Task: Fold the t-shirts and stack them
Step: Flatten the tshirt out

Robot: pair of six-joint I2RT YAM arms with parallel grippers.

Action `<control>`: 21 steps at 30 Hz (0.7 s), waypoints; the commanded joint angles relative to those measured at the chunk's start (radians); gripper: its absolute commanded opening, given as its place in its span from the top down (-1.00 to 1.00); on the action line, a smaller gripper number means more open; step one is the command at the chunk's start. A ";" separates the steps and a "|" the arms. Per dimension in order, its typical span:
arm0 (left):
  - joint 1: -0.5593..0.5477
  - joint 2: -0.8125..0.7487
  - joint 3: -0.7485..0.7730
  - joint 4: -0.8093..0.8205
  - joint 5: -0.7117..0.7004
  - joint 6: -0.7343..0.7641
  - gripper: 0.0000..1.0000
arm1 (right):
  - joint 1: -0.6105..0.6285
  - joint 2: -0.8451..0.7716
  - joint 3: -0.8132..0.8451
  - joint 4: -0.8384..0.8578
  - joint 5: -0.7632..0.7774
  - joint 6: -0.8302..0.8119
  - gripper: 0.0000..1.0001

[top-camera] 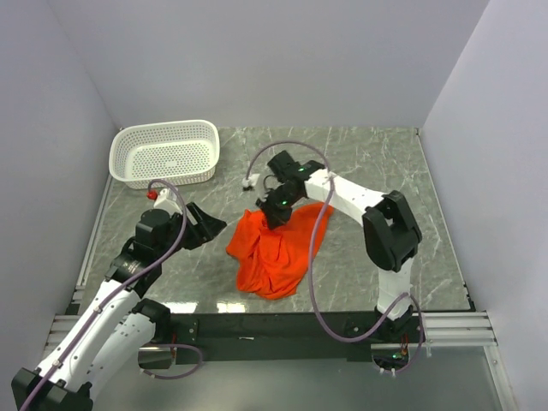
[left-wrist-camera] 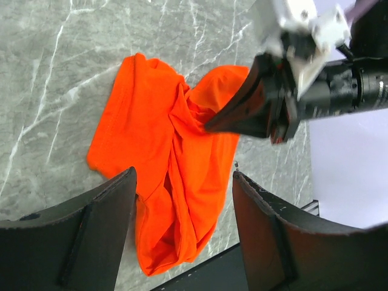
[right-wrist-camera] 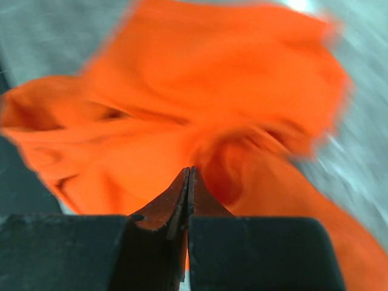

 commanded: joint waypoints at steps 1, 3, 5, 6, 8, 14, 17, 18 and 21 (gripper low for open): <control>0.004 -0.033 -0.003 0.013 0.007 -0.005 -0.39 | -0.118 -0.149 -0.051 0.108 0.158 0.133 1.00; 0.004 -0.038 -0.011 0.013 0.007 -0.005 -0.40 | -0.261 -0.264 -0.129 0.213 0.245 0.202 1.00; 0.004 -0.044 -0.020 0.028 0.014 -0.011 -0.40 | -0.421 -0.378 -0.215 0.311 0.328 0.270 1.00; 0.004 -0.041 -0.029 0.036 0.018 -0.014 -0.40 | -0.473 -0.416 -0.244 0.343 0.359 0.291 1.00; 0.005 -0.031 -0.036 0.062 0.024 -0.017 -0.39 | -0.571 -0.494 -0.320 0.418 0.420 0.337 1.00; 0.007 0.048 -0.039 0.147 0.067 -0.016 -0.39 | -0.789 -0.505 -0.331 0.228 -0.015 0.109 0.53; 0.007 0.092 -0.028 0.171 0.086 -0.016 -0.38 | -0.632 -0.401 -0.228 -0.121 -0.320 -0.243 0.15; 0.007 0.103 -0.020 0.172 0.087 -0.017 -0.38 | -0.575 -0.376 -0.211 -0.170 -0.322 -0.344 0.14; 0.007 0.091 -0.017 0.157 0.078 -0.020 -0.38 | -0.378 -0.330 -0.230 -0.114 -0.297 -0.345 -0.07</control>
